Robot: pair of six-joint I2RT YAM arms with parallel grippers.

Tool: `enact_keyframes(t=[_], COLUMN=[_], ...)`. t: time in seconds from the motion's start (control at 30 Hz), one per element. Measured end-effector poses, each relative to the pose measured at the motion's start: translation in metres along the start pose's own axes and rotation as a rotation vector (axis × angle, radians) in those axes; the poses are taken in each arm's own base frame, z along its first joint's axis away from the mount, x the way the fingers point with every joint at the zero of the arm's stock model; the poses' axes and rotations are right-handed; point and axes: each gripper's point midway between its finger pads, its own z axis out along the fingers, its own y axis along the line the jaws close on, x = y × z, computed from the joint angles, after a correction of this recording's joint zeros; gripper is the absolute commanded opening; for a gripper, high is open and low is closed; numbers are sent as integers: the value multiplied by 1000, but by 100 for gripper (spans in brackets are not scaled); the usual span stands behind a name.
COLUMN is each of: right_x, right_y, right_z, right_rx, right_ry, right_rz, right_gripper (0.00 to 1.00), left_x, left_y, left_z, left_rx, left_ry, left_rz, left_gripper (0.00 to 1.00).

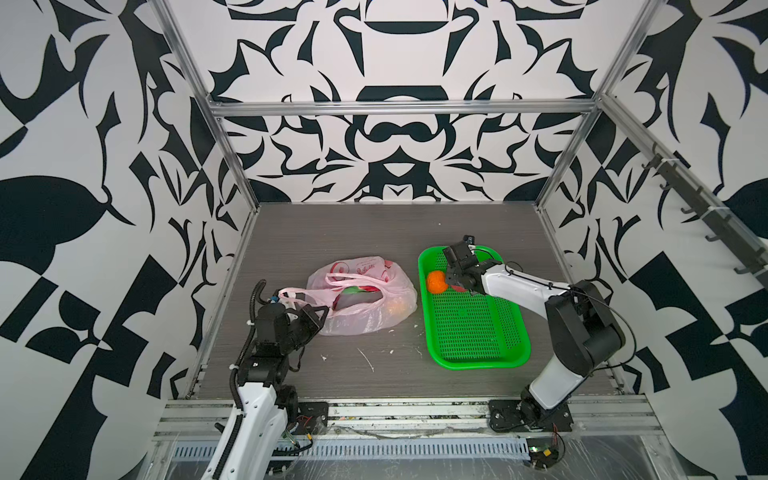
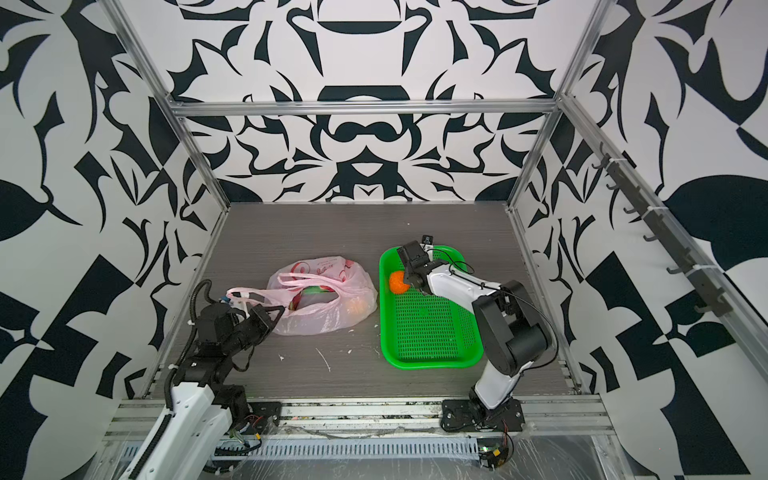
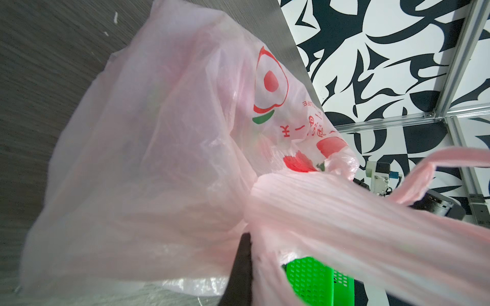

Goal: Untie the knot of the plastic bag and take out the fruit
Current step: Place the fruit in the basket.

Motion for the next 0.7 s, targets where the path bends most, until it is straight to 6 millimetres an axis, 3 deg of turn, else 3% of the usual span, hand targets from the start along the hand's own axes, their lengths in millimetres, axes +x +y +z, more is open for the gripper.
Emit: enact_keyframes(t=[0.2, 0.7], right_x=[0, -8], right_y=[-1, -2], right_z=[0, -13], right_rx=[3, -12], right_ry=[3, -19], right_rz=[3, 14], right_gripper=[62, 64], left_x=[-1, -1], left_y=[-1, -2], left_z=[-1, -1], left_rx=[5, 8], left_ry=[-4, -6], left_rz=[3, 5], left_gripper=[0, 0])
